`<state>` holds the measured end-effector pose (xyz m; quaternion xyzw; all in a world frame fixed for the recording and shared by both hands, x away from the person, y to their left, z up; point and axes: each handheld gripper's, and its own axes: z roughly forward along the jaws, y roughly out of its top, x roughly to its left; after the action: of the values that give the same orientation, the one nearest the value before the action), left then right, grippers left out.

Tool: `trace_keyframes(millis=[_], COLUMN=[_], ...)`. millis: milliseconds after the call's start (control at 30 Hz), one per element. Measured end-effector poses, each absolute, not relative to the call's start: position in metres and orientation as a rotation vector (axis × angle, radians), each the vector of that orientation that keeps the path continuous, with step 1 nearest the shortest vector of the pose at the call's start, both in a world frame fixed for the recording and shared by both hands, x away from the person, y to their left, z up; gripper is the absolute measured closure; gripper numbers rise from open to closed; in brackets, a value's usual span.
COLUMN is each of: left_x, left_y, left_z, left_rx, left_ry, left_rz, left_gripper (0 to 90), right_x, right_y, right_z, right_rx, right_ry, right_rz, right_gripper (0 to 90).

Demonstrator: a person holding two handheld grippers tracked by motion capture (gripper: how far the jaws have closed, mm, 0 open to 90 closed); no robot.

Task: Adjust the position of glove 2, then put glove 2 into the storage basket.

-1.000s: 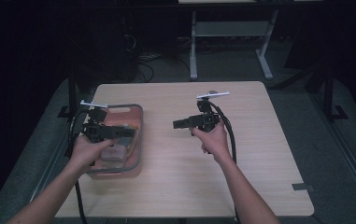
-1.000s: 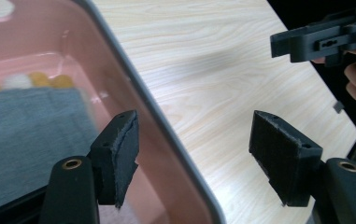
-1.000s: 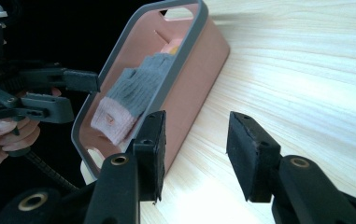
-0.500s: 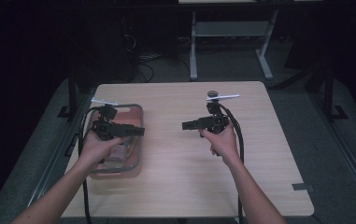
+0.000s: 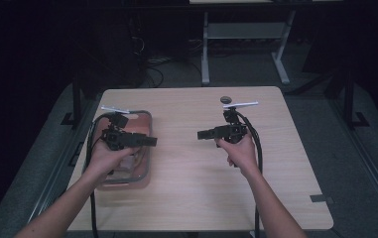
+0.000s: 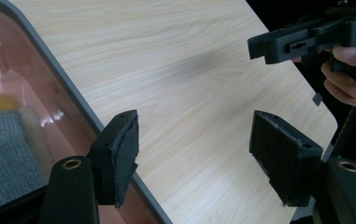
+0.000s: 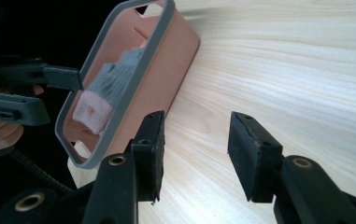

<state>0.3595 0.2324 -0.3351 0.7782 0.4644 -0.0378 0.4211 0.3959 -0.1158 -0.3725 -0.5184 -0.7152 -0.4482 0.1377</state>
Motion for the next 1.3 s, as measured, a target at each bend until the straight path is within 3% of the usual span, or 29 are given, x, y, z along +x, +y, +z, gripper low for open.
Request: trace_keyframes(millis=[1300], left_x=[0.349], left_y=[0.188], left_z=[-0.347], left_rx=[2.011], left_ry=[1.081], left_rz=[-0.151], left_gripper=[31.9], right_x=[0.385], right_y=[-0.168], right_z=[-0.392], right_rx=[-1.601], right_ry=[-2.005], right_rz=[-1.287], right_gripper=[53.8])
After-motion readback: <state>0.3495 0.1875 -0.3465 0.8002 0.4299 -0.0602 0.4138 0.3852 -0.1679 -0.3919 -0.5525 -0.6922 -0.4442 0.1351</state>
